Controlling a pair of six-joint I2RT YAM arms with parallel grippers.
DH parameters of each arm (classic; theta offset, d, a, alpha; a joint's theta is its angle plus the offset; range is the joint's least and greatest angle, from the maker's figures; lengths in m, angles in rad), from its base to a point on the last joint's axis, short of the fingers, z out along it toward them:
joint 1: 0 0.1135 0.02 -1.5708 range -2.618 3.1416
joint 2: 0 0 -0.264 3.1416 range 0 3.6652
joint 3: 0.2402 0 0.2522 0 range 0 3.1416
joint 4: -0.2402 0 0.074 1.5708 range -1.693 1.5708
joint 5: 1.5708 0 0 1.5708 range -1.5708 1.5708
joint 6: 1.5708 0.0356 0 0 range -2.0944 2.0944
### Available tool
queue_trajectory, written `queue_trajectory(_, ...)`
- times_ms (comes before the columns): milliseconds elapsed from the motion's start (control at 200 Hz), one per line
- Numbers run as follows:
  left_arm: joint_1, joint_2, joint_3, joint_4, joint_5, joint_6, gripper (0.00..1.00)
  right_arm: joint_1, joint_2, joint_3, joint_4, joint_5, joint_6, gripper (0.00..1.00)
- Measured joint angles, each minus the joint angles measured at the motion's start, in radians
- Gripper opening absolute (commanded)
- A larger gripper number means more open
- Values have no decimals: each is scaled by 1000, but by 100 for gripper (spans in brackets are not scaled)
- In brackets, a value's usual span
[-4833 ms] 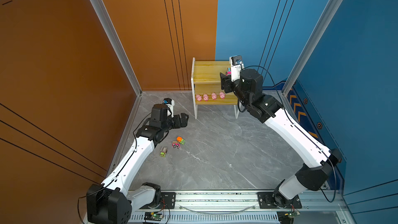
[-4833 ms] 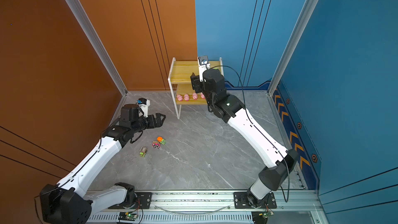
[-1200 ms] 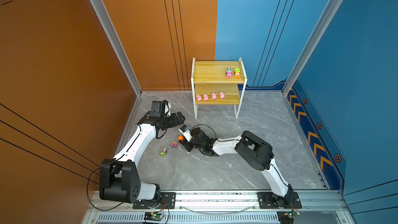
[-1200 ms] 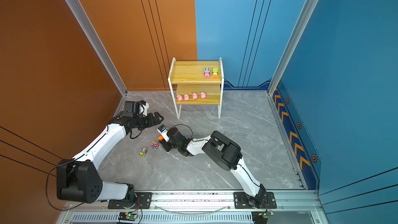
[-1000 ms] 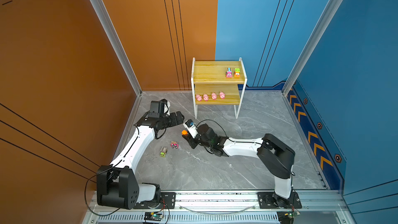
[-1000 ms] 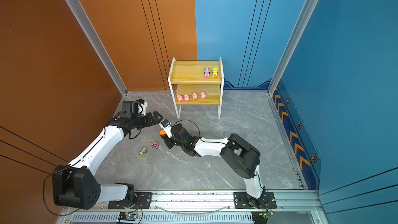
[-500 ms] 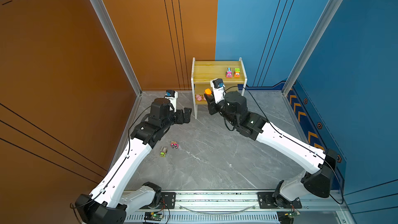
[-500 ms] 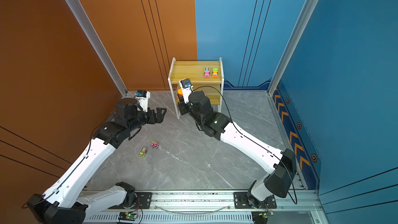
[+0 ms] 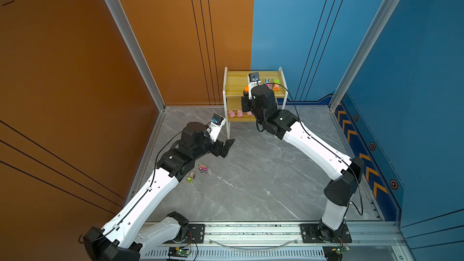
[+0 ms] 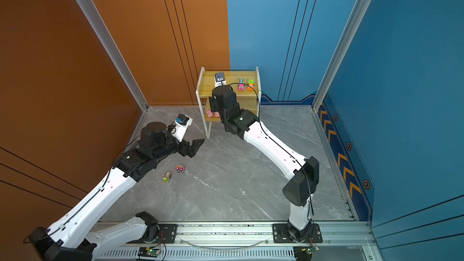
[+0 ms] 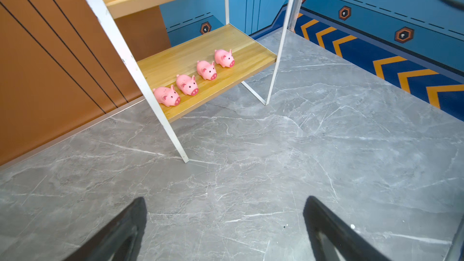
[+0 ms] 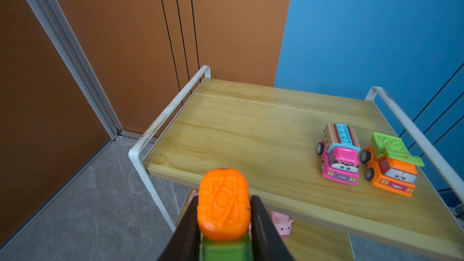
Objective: Place and organize the plastic toys onto the shelf
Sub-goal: 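Carry the mixer truck up to the top shelf board while the left arm rises, then lower the mixer truck beside the pink truck and open the right gripper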
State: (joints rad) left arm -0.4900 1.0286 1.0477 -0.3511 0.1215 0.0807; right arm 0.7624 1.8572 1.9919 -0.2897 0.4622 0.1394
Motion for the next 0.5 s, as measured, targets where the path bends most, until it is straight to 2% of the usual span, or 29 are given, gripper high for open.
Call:
queue_trajectory(215,14,-2,-52,75,62,-14,98,-17,117,172,-59,36,34,25)
queue_trajectory(496,43,21,-52,121,104,-74,99,-44,203,278,-112,72,50,25)
